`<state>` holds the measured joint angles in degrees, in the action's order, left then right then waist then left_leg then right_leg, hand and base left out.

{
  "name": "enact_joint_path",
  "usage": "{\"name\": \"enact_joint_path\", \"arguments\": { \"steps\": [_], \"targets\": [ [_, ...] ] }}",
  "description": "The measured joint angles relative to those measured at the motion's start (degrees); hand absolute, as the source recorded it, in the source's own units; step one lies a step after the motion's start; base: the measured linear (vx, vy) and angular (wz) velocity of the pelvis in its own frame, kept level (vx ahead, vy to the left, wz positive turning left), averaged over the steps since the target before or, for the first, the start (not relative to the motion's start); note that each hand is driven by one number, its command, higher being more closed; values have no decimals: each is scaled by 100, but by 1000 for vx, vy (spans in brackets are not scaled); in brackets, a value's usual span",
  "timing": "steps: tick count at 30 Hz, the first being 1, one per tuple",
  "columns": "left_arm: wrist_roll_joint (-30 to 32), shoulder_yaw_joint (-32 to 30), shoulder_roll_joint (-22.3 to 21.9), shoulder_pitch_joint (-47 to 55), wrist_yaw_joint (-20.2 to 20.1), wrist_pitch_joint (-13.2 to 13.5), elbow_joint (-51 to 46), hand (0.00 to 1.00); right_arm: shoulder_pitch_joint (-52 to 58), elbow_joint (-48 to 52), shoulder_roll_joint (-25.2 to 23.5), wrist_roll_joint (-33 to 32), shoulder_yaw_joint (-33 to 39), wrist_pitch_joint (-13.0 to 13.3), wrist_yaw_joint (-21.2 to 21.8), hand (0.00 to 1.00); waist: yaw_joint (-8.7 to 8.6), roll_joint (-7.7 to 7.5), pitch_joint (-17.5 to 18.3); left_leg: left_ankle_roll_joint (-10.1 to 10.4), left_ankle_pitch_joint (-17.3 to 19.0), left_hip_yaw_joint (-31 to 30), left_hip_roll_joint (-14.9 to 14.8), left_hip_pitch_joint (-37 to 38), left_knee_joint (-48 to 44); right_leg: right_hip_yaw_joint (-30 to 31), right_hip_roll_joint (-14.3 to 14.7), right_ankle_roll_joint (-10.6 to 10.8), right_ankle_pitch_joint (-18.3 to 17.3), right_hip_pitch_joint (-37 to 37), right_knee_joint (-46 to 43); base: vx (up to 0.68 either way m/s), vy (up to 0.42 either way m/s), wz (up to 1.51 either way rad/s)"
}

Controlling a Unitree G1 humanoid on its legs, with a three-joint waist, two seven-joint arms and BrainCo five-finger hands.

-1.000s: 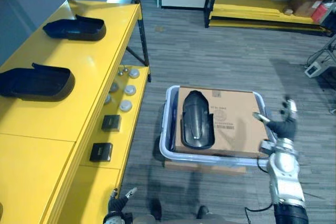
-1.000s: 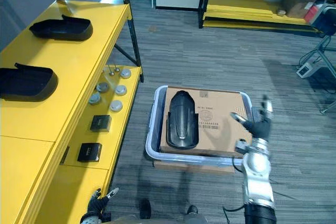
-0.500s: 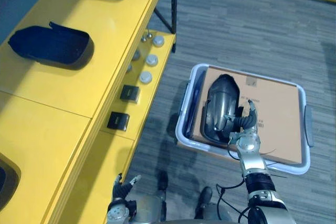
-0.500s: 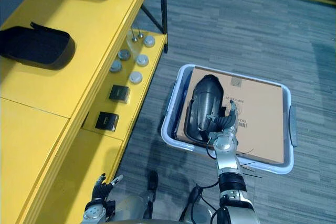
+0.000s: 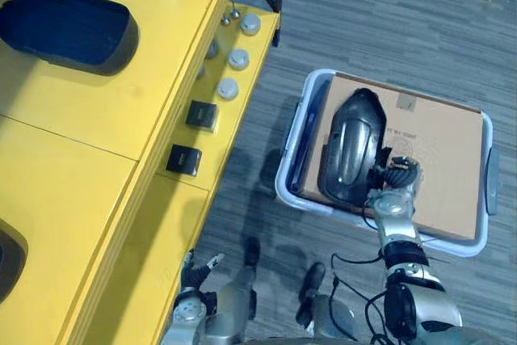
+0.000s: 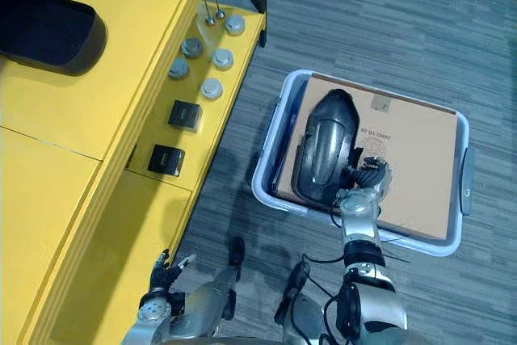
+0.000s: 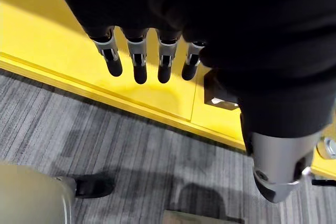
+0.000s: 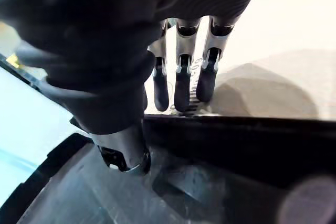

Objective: Walk over and take plastic housings, then place them on the shelf

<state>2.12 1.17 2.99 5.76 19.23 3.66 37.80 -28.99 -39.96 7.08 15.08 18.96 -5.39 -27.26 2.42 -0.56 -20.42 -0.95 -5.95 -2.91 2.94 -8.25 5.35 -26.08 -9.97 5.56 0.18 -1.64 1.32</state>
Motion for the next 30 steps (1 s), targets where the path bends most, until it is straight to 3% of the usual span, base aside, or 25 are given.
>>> {"name": "enact_joint_path", "arguments": {
  "steps": [7, 14, 17, 23, 30],
  "targets": [
    [-43, -9, 1, -78, -5, -5, -4, 0, 229, 345, -52, -283, -150, 53, 143, 100, -13, -8, 2, 4, 3, 53, 0, 71, 1, 51, -8, 0, 1, 57, 5, 23, 3, -2],
    [24, -9, 0, -48, -13, -28, -273, 0, 1067, 1753, -363, -374, -145, 67, 94, 100, -88, -46, 31, 4, 3, 50, -1, 242, 1, 73, -46, 17, 11, 230, 3, 0, 0, 0],
    [34, 16, 2, 11, -13, -54, -664, 0, 1326, 2201, -443, -347, -147, 72, 55, 100, -158, -97, 100, 5, 6, 63, -1, 283, 1, 128, -59, 45, 29, 245, 0, -31, 29, -9],
    [29, 456, -7, 274, -9, -47, -1759, 0, 1941, 2964, -452, -308, -179, 174, -68, 100, -200, -115, 571, 3, 64, 166, -18, 370, 1, 309, -51, 48, 28, 255, -2, 5, 11, -12],
    [-39, 930, -161, 318, -8, 231, -3788, 0, 2097, 4142, -497, 197, -699, 327, -121, 100, -408, -108, 816, 1, 66, 165, -34, 477, 1, 307, -34, 49, 25, 357, -1, 3, -1, -1]
  ]
}}
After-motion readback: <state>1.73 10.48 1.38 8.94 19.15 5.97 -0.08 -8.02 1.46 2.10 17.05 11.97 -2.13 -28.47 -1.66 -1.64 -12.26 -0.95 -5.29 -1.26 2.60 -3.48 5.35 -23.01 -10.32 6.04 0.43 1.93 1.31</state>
